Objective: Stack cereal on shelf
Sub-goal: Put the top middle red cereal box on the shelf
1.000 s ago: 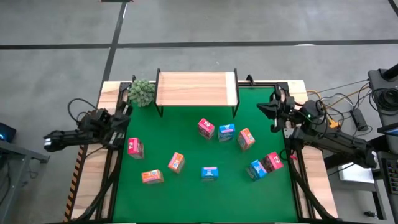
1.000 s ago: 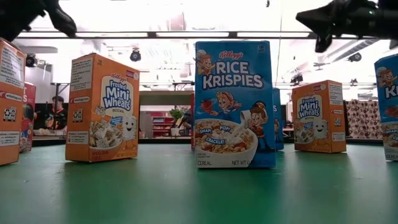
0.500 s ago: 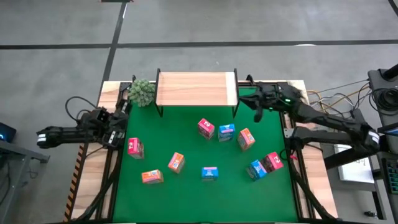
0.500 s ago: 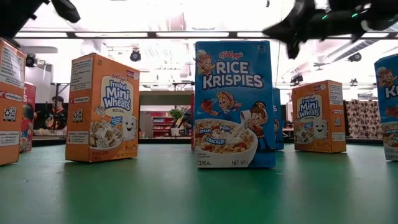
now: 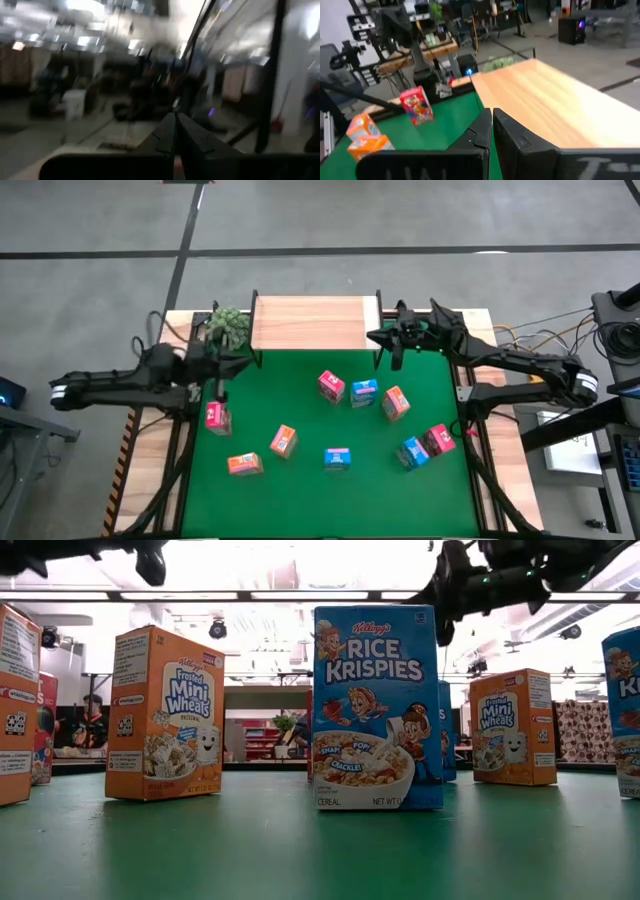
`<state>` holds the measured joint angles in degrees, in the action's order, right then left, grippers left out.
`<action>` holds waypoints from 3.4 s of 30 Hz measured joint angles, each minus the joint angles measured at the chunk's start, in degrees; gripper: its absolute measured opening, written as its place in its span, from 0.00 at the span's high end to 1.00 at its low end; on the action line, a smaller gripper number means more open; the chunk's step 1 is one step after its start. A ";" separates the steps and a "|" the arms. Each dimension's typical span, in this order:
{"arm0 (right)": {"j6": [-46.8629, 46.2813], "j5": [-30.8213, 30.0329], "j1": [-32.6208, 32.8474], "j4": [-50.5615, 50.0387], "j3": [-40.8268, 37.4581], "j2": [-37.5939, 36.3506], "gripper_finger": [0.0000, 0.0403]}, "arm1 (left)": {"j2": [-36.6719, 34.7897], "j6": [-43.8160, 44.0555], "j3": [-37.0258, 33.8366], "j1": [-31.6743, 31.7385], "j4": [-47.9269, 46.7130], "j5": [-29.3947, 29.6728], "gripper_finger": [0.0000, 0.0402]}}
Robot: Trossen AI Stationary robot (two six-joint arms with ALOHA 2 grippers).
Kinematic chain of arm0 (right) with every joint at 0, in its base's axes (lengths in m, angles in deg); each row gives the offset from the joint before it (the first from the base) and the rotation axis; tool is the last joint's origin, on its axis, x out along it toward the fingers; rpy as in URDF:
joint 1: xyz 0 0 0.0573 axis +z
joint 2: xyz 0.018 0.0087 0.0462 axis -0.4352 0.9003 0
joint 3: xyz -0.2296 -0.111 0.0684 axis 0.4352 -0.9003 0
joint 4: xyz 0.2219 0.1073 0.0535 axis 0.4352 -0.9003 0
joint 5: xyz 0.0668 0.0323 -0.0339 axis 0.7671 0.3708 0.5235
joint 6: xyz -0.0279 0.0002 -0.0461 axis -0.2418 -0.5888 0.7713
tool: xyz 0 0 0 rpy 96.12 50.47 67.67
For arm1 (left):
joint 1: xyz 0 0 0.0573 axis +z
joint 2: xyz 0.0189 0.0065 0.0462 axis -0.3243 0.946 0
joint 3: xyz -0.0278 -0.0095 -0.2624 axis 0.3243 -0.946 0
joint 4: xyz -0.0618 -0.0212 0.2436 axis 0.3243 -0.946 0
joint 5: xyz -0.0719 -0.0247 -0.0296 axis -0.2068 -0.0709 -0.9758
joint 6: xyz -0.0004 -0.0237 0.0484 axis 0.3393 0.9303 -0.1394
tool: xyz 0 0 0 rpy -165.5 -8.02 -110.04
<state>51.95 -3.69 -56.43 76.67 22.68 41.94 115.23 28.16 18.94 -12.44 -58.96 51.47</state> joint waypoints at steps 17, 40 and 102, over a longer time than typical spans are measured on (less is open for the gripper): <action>7.03 8.80 7.05 -15.09 9.55 1.72 0.98 | 7.64 -6.59 5.71 0.00 -11.21 7.42 1.00; -6.39 0.89 12.78 -56.67 42.16 23.07 0.98 | 5.14 -15.58 5.54 0.00 -13.07 7.53 1.00; -16.20 -25.55 24.67 -82.00 72.40 46.32 0.96 | 6.14 -18.20 5.55 -0.02 -12.54 7.48 1.00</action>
<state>35.74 -29.24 -31.76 -5.33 95.08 88.26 121.37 9.96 24.49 -12.46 -71.50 58.96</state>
